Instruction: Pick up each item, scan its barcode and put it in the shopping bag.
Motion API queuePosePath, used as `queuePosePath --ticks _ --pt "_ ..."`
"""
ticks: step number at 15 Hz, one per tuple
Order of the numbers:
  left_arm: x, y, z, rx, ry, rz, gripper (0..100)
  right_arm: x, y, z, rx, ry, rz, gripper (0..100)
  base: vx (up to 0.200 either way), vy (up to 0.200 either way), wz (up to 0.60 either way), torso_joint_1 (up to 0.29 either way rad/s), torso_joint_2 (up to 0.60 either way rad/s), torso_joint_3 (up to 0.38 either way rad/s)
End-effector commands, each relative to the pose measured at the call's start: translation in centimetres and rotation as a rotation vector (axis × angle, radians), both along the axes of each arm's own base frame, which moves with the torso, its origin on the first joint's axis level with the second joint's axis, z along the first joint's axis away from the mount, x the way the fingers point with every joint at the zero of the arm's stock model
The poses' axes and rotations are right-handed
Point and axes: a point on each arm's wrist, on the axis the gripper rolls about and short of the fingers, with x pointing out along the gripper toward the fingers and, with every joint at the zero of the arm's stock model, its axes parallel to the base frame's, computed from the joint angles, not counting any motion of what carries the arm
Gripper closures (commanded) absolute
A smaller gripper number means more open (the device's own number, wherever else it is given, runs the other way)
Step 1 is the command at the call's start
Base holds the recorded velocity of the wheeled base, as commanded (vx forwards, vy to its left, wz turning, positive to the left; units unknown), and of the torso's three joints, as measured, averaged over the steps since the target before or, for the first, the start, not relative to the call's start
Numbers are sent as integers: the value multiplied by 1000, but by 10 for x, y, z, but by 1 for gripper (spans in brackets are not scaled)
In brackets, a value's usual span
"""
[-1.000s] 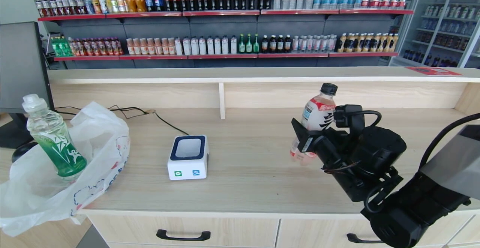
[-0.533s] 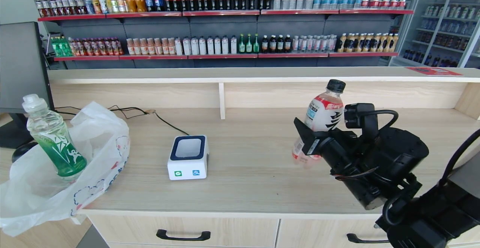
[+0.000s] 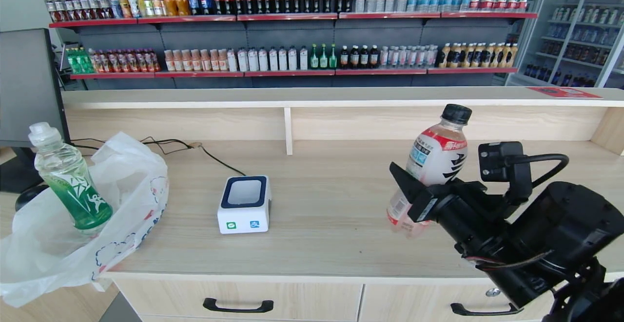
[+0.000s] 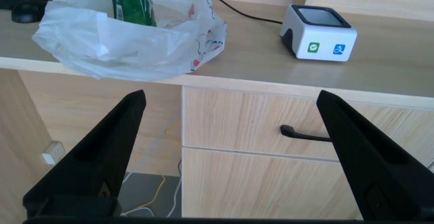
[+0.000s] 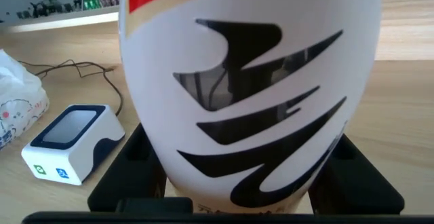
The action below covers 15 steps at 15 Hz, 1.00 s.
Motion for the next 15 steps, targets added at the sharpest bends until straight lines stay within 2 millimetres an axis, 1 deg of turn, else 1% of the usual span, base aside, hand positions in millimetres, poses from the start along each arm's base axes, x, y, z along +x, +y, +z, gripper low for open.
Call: queuePosePath --ticks 1,3,6,9,11,12,15 --pt "0 0 0 1 -1 1 0 -18 1 10 25 -24 47 100 0 0 0 0 0 0" --pt "0 0 0 1 -1 1 0 -24 0 11 28 -25 61 100 0 0 0 0 0 0" --pt "0 0 0 1 -1 1 0 -24 0 15 59 -27 65 100 0 0 0 0 0 0" --pt "0 0 0 1 -1 -1 0 -21 3 27 127 -60 75 100 0 0 0 0 0 0" --pt "0 0 0 1 -1 -1 0 -13 10 43 179 -112 79 100 0 0 0 0 0 0" --pt "0 0 0 1 -1 1 0 -11 11 46 201 -120 89 100 0 0 0 0 0 0" --pt "0 0 0 1 -1 1 0 -23 7 44 194 -108 206 100 0 0 0 0 0 0"
